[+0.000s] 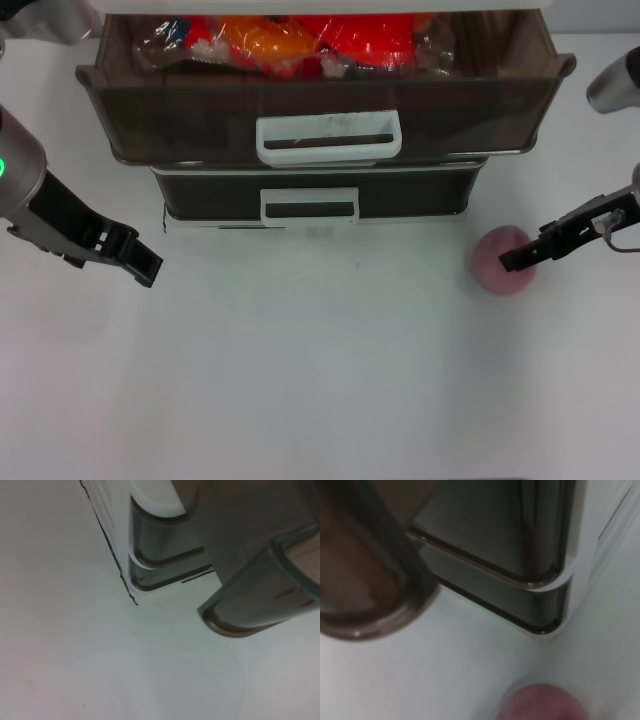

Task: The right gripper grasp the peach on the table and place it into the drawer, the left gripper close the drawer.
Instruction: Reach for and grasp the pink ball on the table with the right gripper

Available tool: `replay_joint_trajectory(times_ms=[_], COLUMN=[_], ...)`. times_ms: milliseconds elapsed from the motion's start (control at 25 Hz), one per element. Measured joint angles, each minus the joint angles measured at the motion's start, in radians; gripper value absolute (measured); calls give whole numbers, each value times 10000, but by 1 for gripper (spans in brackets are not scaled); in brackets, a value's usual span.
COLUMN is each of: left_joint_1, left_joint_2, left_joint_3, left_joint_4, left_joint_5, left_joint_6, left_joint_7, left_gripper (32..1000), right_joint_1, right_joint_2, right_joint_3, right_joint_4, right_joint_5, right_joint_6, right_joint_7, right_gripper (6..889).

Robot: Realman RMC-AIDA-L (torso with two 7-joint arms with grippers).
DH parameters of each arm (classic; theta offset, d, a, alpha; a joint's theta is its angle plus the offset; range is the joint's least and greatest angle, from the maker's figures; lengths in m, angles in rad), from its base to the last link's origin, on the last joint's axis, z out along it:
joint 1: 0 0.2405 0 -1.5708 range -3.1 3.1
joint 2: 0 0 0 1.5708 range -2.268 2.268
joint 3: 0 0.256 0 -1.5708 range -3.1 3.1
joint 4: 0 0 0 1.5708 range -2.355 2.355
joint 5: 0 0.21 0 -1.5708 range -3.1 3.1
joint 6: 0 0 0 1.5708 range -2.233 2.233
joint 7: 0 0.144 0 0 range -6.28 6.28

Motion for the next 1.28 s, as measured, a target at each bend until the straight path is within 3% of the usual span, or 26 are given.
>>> replay_joint_trajectory(times_ms=[280,1160,1280], left_joint_1=[0,-3,-12], left_joint_2=[1,1,-3], left_joint_3=[8,12,19], left_joint_4=[-11,-48,-34], left_joint_5=[-18,-27,-38], left_joint_6=[12,21,21], left_joint_7=[12,16,16], left_gripper=[800,800,800], right_joint_1=[263,296,318], right_joint_2=[11,25,26], right_joint_3=[-100,-320,-523], right_joint_4=[703,754,907], right_joint_5=[4,12,12], right_joint_6=[-462,-639,-794], right_joint_7=[-49,-63,-45], right_gripper=[737,694,688])
